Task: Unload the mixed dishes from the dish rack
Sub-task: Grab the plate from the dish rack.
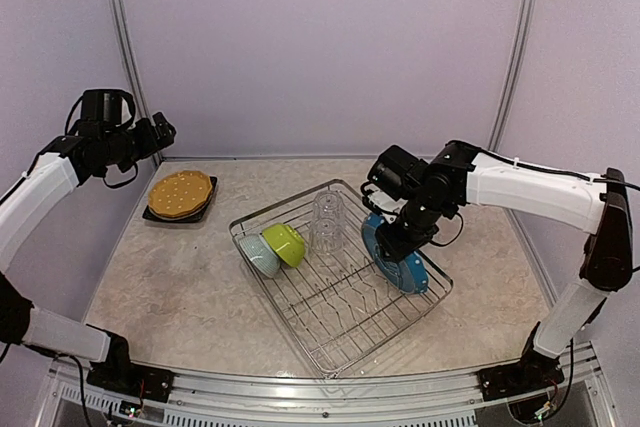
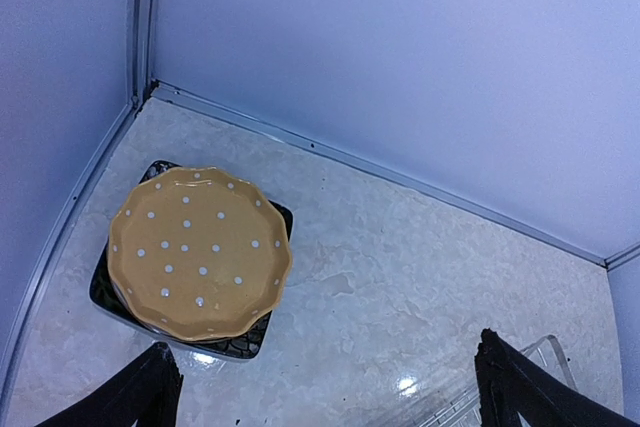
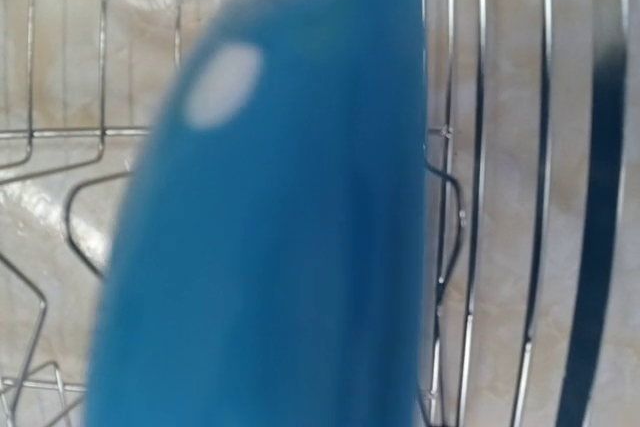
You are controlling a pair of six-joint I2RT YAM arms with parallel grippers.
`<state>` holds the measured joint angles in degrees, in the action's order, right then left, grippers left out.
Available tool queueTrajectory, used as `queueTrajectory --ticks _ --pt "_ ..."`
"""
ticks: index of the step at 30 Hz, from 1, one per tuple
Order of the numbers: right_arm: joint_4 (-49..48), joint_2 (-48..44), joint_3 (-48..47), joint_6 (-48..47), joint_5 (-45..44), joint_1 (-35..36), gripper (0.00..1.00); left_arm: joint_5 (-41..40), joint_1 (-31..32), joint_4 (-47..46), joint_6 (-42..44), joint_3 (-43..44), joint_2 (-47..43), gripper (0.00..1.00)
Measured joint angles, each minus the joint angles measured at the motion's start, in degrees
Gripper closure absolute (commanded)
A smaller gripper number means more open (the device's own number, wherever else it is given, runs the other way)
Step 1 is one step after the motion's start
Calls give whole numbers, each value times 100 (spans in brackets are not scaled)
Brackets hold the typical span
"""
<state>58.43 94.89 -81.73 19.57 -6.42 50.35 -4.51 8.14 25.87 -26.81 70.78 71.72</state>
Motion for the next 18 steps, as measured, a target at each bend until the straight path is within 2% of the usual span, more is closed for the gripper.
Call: queueTrajectory --ticks 10,18 --pt "15 2 -26 -116 157 -28 71 0 0 17 9 101 125 1" --pt "151 92 -448 -131 223 -44 75 9 0 26 9 173 256 1"
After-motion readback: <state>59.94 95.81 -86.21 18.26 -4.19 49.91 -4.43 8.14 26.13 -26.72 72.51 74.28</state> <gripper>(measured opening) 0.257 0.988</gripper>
